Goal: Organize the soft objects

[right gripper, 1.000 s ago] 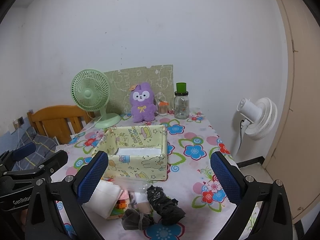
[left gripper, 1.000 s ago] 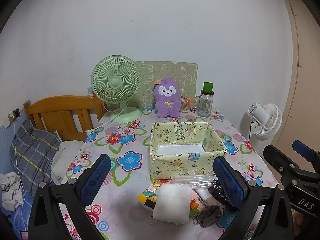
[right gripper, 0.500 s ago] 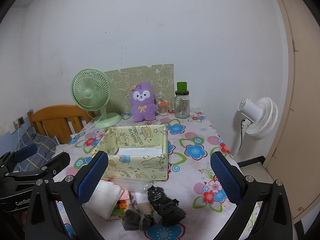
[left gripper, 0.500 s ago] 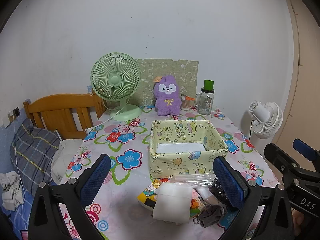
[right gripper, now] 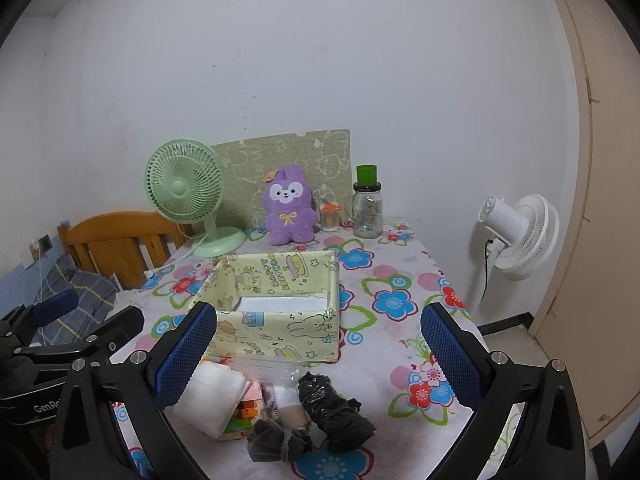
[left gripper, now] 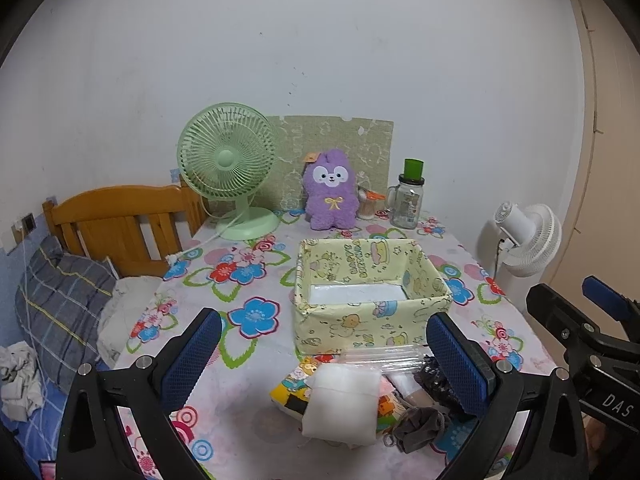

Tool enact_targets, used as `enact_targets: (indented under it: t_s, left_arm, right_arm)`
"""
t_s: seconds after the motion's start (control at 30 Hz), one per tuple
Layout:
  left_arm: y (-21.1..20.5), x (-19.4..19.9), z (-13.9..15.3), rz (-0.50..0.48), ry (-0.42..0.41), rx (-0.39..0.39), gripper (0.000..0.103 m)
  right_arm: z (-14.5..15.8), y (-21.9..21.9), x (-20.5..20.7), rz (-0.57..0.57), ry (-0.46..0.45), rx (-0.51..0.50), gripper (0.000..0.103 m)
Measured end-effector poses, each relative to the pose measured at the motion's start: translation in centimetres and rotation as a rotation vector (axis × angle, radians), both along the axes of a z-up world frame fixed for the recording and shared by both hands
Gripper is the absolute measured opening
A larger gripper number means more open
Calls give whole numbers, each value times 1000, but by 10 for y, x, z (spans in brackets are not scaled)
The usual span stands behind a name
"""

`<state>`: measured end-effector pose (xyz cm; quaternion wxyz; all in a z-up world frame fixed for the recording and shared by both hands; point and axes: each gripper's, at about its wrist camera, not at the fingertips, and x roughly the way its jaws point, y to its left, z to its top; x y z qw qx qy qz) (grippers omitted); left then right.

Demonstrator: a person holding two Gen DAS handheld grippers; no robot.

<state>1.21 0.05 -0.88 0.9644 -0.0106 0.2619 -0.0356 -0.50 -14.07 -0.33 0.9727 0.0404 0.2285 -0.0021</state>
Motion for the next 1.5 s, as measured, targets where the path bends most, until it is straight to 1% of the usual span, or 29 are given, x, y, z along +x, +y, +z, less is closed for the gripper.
enact_targets:
  t_s: [0.07, 0.47, 0.97, 1.2, 1.5]
  left_arm:
    - [1, 0, 0, -3, 3, -10, 103]
    - [0, -2, 2, 2, -11, 1, 103]
    - [1, 2, 0, 3, -4, 7, 103]
    - [-1, 9, -9, -1, 9, 17, 103]
    - [-6, 24, -32, -12, 68, 23, 102]
  right_arm:
    - [0, -1, 0, 3, 0, 5, 103]
    - [0, -1, -1, 7, 1, 5, 103]
    - [-2, -4, 1, -3, 5, -1, 103]
    - [-7, -4, 5, -5, 9, 3, 103]
    - [-20, -7, 19, -3, 45, 23, 103]
